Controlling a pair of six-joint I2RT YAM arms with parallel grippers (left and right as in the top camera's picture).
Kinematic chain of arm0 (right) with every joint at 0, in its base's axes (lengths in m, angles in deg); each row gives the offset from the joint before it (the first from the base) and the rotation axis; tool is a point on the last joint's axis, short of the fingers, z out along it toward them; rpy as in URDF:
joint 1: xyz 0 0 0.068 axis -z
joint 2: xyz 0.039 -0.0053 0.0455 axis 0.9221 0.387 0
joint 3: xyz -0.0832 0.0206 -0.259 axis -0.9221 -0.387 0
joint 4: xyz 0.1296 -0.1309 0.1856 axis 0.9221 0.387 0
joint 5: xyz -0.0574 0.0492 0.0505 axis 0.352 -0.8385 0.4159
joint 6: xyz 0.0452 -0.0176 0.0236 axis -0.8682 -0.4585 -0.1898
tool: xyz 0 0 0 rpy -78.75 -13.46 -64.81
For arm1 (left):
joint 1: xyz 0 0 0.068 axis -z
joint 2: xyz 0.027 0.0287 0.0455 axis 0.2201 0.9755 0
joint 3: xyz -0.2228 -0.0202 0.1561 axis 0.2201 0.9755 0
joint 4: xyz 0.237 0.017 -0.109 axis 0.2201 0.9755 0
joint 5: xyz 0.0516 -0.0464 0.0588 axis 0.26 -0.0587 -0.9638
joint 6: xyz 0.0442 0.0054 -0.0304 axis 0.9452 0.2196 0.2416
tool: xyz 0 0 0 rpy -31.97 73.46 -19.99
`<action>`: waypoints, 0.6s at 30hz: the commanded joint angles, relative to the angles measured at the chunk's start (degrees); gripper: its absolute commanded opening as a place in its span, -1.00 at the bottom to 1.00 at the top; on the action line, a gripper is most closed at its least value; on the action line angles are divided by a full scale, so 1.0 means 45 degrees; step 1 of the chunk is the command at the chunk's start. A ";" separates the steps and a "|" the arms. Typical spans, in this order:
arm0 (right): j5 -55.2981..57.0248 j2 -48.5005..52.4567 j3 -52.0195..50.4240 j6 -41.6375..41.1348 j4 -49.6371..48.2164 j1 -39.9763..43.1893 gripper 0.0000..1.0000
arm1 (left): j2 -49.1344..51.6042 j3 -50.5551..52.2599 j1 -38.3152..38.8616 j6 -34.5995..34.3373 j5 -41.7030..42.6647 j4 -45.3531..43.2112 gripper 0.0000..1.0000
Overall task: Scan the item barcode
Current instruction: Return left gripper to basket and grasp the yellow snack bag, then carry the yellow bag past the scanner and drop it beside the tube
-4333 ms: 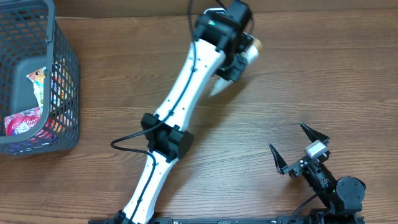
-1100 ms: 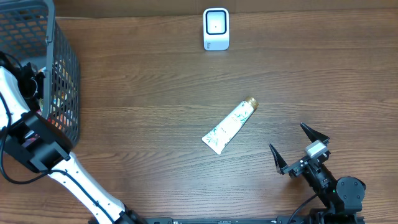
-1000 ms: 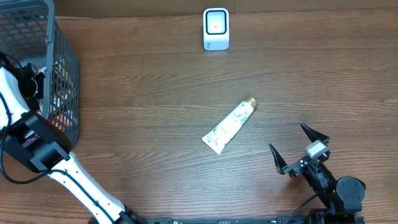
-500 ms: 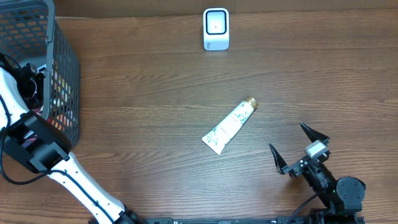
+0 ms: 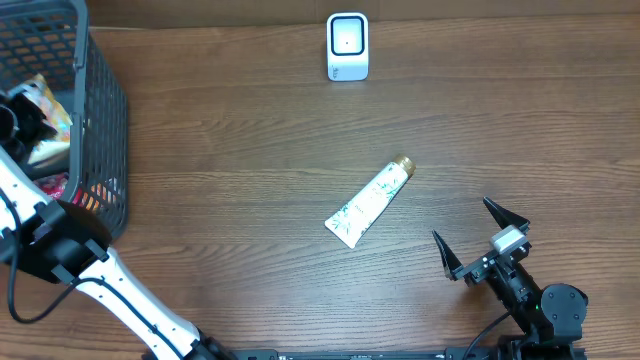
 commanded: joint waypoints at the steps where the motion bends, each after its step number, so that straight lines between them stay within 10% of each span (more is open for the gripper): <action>1: 0.0049 -0.0029 -0.0136 -0.0107 -0.0029 -0.0024 1.00 | -0.1875 -0.1875 0.0068 -0.1137 0.0491 0.0636 -0.92; 18: 0.0049 -0.0029 -0.0136 -0.0107 -0.0029 -0.0024 1.00 | -0.6630 -0.1321 0.6047 0.2603 0.3803 0.0704 -0.92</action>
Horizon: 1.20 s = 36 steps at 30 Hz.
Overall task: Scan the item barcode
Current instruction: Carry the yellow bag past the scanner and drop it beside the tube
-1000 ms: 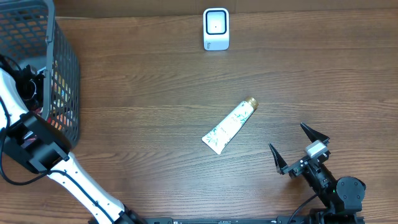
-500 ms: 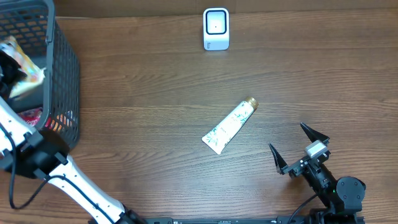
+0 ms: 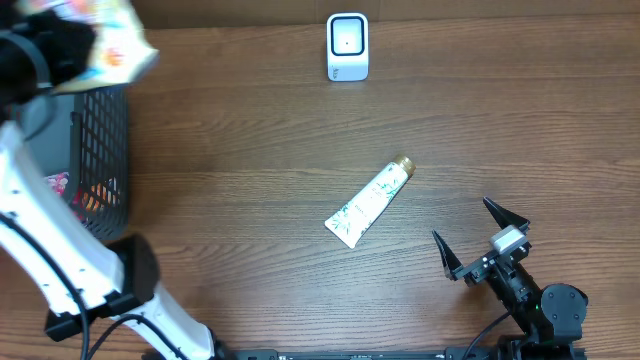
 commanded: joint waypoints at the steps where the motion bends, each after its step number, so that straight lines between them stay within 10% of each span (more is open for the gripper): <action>1: 0.0053 -0.0029 -0.0136 -0.0112 -0.0029 -0.0024 1.00 | -0.0359 0.0748 0.1870 0.1472 -0.0393 0.0005 -0.91; 21: 0.0053 -0.0029 -0.0136 -0.0112 -0.0029 -0.0024 1.00 | -0.0369 1.1283 1.0676 -0.1112 -0.7975 -0.1122 -0.91; 36: 0.0053 -0.0029 -0.0136 -0.0112 -0.0029 -0.0029 1.00 | -0.0369 2.0769 1.1302 -0.1083 -0.6227 -1.0394 -0.91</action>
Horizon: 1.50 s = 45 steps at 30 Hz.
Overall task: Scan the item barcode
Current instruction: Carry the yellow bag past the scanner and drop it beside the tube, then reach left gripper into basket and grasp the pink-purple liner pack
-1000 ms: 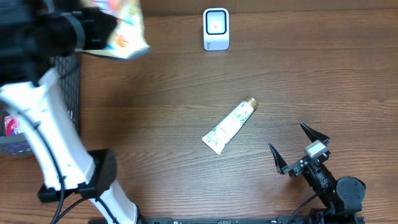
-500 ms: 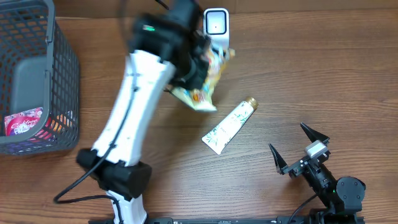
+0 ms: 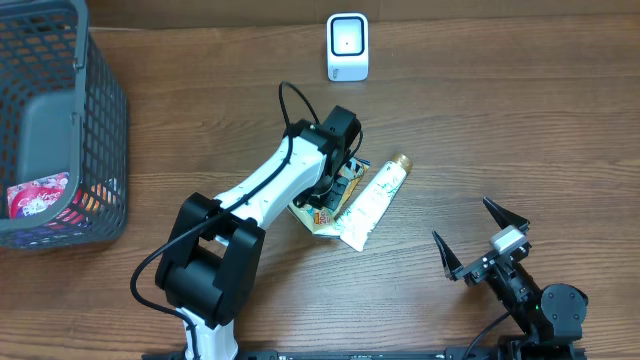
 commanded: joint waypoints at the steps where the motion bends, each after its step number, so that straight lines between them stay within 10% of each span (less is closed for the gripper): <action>1: 0.0049 -0.0029 -0.0136 -0.0107 -0.0029 -0.0029 1.00 | -0.0126 0.1039 0.0063 -0.0238 0.1413 -0.1826 -0.91; 6: 0.0049 -0.0029 -0.0136 -0.0107 -0.0029 -0.0029 1.00 | -0.0199 0.1234 0.0117 -0.0573 0.1399 -0.3735 -0.06; 9: 0.0049 -0.0029 -0.0136 -0.0107 -0.0029 -0.0029 0.99 | -0.0695 0.1219 0.0107 -0.0753 0.1389 -0.3968 0.99; 24: 0.0049 -0.0029 -0.0136 -0.0107 -0.0029 -0.0024 1.00 | -0.8927 -0.3123 -0.1365 -0.0899 -0.1350 -0.0510 1.00; 31: 0.0049 -0.0029 -0.0136 -0.0107 -0.0029 -0.0029 1.00 | -0.9947 -0.5984 -0.7329 -0.1666 -0.2249 0.1749 0.99; 38: 0.0049 -0.0029 -0.0136 -0.0107 -0.0029 -0.0029 1.00 | -0.8471 -0.6164 -1.5669 -0.3347 0.2569 0.1739 1.00; 45: 0.0049 -0.0029 -0.0136 -0.0107 -0.0029 -0.0024 1.00 | -0.5532 -0.6193 -1.7913 -0.3361 0.4473 0.0976 1.00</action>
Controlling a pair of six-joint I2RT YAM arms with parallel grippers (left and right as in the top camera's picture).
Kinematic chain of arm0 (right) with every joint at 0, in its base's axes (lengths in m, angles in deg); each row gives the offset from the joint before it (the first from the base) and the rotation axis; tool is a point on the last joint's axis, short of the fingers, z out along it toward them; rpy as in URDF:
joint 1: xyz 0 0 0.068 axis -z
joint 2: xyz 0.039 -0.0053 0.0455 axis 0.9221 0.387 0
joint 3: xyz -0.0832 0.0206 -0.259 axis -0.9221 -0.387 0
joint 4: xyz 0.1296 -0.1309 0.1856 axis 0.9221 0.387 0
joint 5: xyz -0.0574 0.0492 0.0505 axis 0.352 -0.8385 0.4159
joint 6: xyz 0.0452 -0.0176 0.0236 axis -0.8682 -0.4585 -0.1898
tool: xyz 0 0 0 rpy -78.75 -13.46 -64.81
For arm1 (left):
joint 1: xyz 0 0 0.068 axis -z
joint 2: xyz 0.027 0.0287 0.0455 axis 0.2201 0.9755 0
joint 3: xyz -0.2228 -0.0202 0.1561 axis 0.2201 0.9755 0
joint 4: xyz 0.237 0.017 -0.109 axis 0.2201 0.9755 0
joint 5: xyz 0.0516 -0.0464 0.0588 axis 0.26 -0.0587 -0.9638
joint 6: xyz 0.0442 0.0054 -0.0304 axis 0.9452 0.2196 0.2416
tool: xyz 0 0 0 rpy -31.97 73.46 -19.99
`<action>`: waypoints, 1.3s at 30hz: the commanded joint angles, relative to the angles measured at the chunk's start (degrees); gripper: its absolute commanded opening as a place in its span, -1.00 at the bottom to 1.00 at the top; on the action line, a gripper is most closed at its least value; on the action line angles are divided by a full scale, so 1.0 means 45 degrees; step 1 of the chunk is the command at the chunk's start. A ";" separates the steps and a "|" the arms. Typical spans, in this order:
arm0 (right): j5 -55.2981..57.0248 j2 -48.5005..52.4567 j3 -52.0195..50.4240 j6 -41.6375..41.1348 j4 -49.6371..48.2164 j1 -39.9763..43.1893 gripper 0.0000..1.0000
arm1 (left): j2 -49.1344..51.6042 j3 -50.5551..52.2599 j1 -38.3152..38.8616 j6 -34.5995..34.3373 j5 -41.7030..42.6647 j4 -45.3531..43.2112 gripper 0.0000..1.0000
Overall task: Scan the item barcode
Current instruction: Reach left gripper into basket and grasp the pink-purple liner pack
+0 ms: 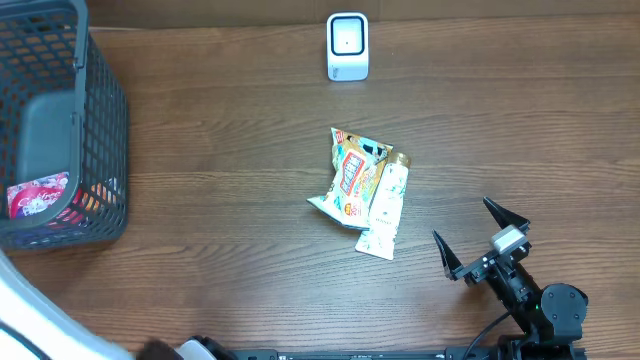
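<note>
A yellow-and-white snack packet [349, 180] lies crumpled in the middle of the table. It rests against and partly over a white tube with a gold cap [386, 208]. The white barcode scanner [347, 46] stands at the far edge, well beyond both. My right gripper [460, 217] is open at the near right with nothing between its fingers, a short way right of the tube. Of my left arm [40, 320] only a white blurred link shows at the bottom left corner. Its gripper is out of view.
A dark mesh basket [100, 120] stands at the far left with a red packet [38, 193] and other items inside. Bare wooden tabletop [500, 110] lies between the scanner and the right gripper.
My left arm has gone from the table's middle to the bottom left corner, leaving the snack packet lying free. The tube now sits a little further right and more upright. The right arm is unchanged.
My left gripper was down in the basket among the packets. Then it held the snack packet up over the basket. Then it was low beside the tube with the packet under it. Now the packet lies against the tube and the arm is gone.
</note>
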 commanded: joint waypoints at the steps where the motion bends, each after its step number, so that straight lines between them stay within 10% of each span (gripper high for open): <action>1: 0.0049 -0.0029 -0.0136 -0.0107 -0.0029 -0.0024 1.00 | 0.1438 -0.0049 -0.0355 -0.0306 0.1491 -0.0087 1.00; 27: 0.0049 -0.0029 -0.0136 -0.0107 -0.0029 -0.0029 1.00 | 0.7922 -0.0151 0.2147 0.0146 -0.4726 0.0170 1.00; 39: 0.0049 -0.0029 -0.0136 -0.0107 -0.0029 -0.0024 1.00 | 0.8038 -0.0151 0.2161 -0.0908 -0.4469 -0.0146 1.00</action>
